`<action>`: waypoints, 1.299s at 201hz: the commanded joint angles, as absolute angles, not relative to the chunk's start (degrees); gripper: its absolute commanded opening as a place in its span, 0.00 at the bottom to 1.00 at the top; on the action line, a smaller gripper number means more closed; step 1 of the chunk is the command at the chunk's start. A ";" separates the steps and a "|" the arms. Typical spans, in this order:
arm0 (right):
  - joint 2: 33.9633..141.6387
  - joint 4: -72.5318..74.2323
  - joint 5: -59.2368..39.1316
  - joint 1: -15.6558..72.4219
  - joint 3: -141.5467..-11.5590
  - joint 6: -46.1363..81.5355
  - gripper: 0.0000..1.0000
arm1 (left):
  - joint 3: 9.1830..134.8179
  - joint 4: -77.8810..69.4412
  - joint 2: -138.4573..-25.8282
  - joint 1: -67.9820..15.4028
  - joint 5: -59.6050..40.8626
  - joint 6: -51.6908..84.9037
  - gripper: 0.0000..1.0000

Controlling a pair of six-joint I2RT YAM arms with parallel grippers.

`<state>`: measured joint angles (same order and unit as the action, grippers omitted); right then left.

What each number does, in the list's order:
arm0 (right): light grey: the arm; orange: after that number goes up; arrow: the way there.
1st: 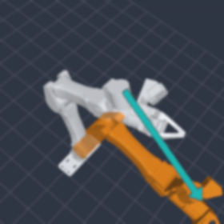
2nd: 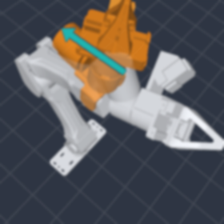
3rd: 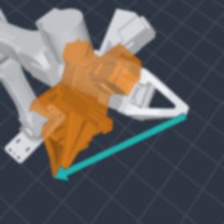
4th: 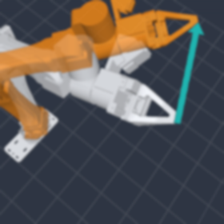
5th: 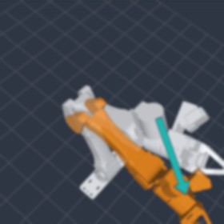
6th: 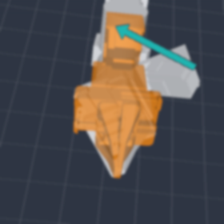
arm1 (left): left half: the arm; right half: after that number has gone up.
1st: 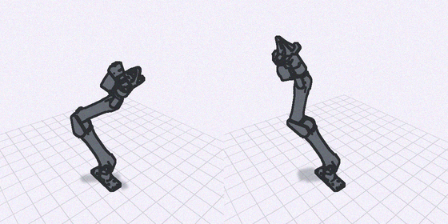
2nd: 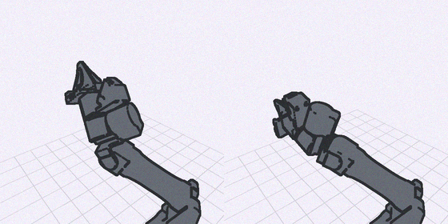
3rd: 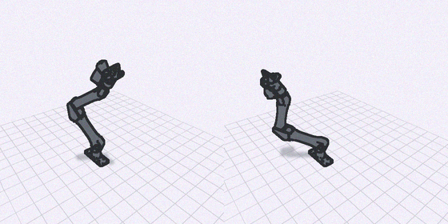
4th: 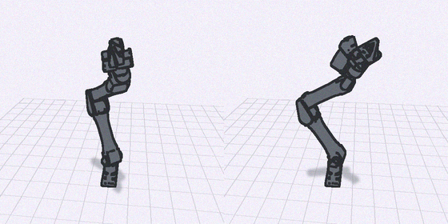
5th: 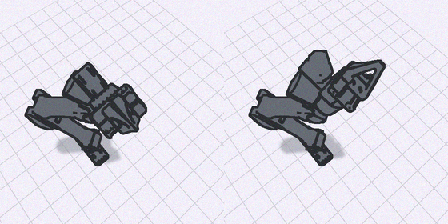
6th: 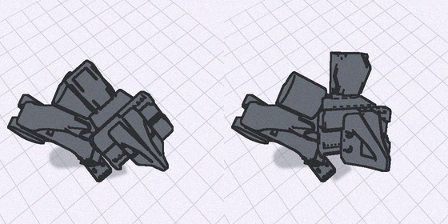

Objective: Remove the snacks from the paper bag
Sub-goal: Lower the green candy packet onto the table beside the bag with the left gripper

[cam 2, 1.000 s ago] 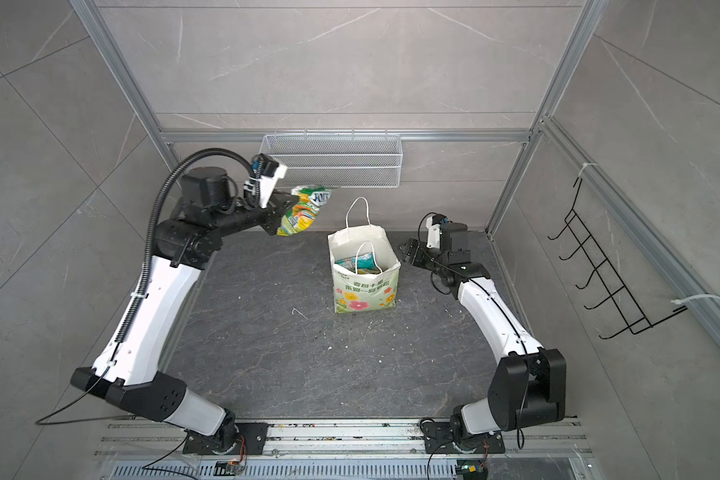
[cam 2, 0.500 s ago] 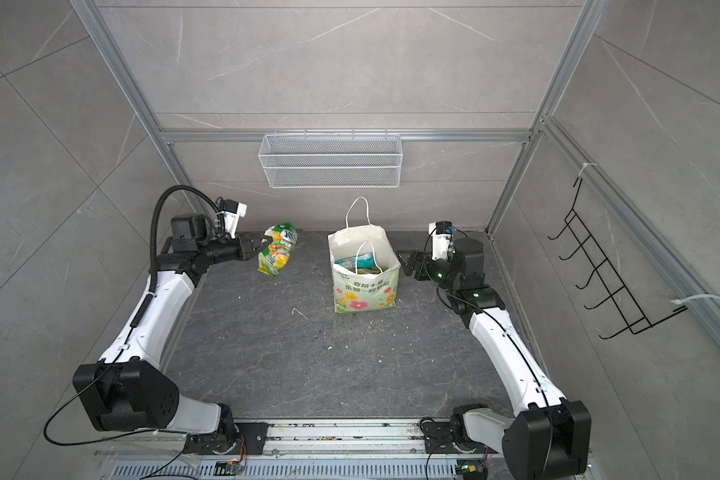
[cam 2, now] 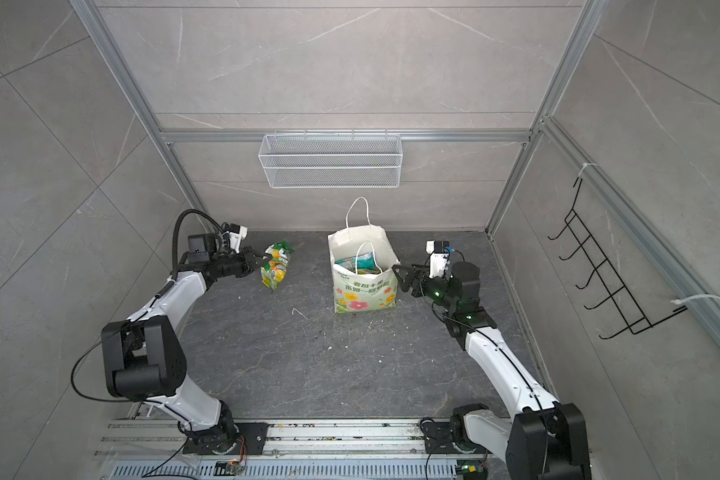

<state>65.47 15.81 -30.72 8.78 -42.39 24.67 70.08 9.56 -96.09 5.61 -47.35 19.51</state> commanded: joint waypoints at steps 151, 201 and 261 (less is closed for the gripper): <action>67.96 15.90 -29.17 13.54 -44.82 20.92 0.81 | 59.98 -16.30 -105.70 -0.53 -35.72 32.19 0.12; 64.92 12.60 -28.44 13.65 -45.22 18.86 0.81 | 63.49 0.13 -101.55 0.62 -26.18 21.59 0.37; 65.10 11.28 -27.55 13.67 -45.59 17.41 0.82 | 70.33 18.66 -94.25 -5.96 3.06 13.04 0.73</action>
<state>65.28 12.84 -28.49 13.28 -43.88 19.27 66.30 9.93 -99.59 -0.47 -13.39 18.76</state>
